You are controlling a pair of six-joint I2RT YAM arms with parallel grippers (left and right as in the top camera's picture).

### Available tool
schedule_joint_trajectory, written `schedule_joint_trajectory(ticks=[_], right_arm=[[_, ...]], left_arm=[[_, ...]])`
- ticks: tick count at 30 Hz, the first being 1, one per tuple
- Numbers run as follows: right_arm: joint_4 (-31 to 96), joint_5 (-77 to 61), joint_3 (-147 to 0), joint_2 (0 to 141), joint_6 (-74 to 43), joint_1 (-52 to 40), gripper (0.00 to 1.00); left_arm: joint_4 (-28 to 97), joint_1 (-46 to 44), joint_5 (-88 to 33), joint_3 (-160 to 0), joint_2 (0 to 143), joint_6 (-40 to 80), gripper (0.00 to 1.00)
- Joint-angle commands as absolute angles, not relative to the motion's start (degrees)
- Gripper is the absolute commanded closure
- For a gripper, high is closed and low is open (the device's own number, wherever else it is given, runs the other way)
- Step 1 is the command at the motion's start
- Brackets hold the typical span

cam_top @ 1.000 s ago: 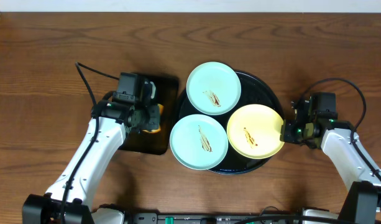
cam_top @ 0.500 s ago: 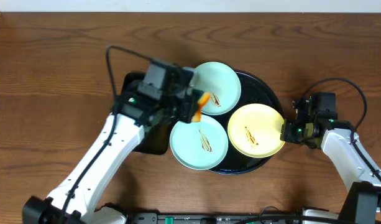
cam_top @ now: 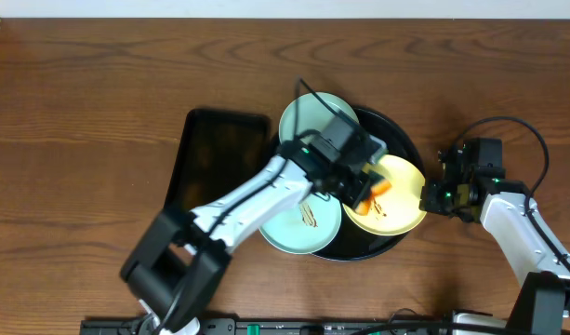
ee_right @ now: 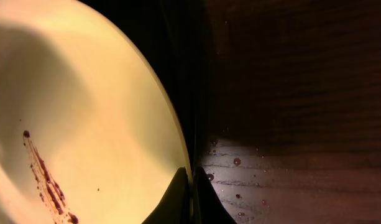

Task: Clean dirty plates on tray and stack at the side
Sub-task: 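Scrub the yellow plate with the sponge in the left gripper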

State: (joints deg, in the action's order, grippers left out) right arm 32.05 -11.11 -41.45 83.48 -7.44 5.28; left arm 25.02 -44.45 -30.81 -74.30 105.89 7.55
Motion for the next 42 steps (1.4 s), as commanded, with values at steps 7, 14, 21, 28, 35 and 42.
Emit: schedule_joint_trajectory(ticks=[7,14,21,28,35,42], right_arm=[[32.8,-7.97,-41.58,83.02,-8.12,5.21,0.99],[32.82,-7.97,-41.58,83.02,-8.1,5.21,0.99],[33.78,-7.97,-41.58,83.02,-8.1,5.23,0.99],[34.72,-7.97,-41.58,83.02,-8.1,5.21,0.99],[36.21,-7.94,-41.58,83.02,-8.1,5.23,0.99],[36.47,-7.94,-41.58,83.02,-8.1,5.23,0.99]], left_arm=[[19.29,-51.0,-32.25,-75.02,111.39,7.88,0.93],[16.21,-52.14,-31.64,-75.02,115.72,7.88,0.92],[15.94,-51.79,-22.35,-75.02,116.71,7.84,0.92],[15.73,-49.5,-20.1,-75.02,116.71,8.1,0.92],[14.35,-46.28,-17.23,-75.02,116.68,10.46,0.91],[13.3,-43.53,-18.72,-75.05,115.13,18.11,0.91]])
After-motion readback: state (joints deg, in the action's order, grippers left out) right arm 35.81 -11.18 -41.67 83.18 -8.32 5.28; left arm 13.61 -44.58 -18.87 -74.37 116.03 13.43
